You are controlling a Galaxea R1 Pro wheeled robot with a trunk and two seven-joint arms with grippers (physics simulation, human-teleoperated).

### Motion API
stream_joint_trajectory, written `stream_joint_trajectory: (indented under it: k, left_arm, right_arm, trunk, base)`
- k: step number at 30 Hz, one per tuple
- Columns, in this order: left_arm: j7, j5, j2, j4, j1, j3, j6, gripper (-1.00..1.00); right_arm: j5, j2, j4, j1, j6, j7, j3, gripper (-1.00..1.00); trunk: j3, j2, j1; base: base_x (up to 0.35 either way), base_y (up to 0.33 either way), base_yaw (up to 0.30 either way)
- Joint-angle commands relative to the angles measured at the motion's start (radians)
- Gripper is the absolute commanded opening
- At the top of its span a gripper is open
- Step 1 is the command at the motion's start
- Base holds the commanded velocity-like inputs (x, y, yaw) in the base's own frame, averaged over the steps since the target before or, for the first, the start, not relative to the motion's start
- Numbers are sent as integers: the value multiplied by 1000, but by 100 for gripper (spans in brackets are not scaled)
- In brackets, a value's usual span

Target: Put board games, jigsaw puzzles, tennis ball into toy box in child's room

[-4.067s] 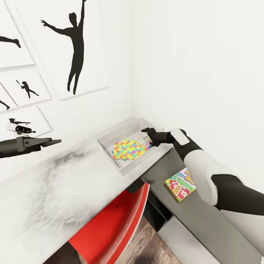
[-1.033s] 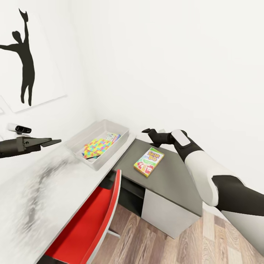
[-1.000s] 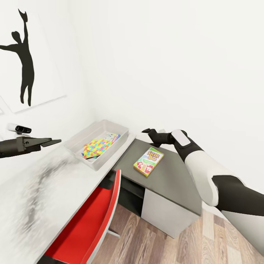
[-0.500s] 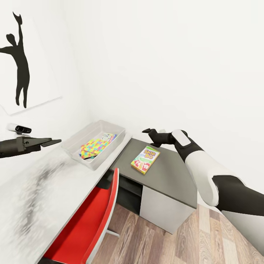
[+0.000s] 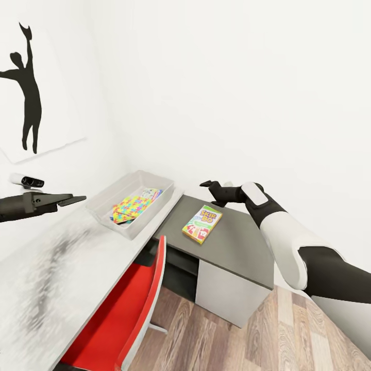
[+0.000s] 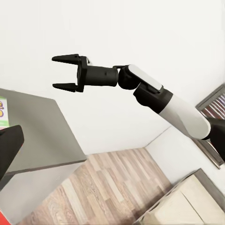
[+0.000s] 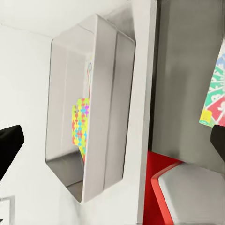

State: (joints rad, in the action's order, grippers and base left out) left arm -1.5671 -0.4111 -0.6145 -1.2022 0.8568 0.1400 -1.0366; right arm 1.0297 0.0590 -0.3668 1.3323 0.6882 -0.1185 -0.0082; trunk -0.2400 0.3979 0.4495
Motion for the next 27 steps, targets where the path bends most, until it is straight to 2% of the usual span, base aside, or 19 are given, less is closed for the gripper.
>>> stream_joint_trajectory:
  k: [1, 27]
  left_arm:
    - [-4, 0, -1, 0, 1, 0, -11, 100]
    - [-4, 0, -14, 0, 2, 0, -11, 100]
  right_arm:
    - [10, 0, -1, 1, 2, -10, -1, 100]
    - [10, 1, -6, 1, 1, -10, 2, 100]
  trunk:
    - [-1, 2, 1]
    - [41, 2, 1]
  base:
    - [-88, 45, -85]
    - [-29, 25, -90]
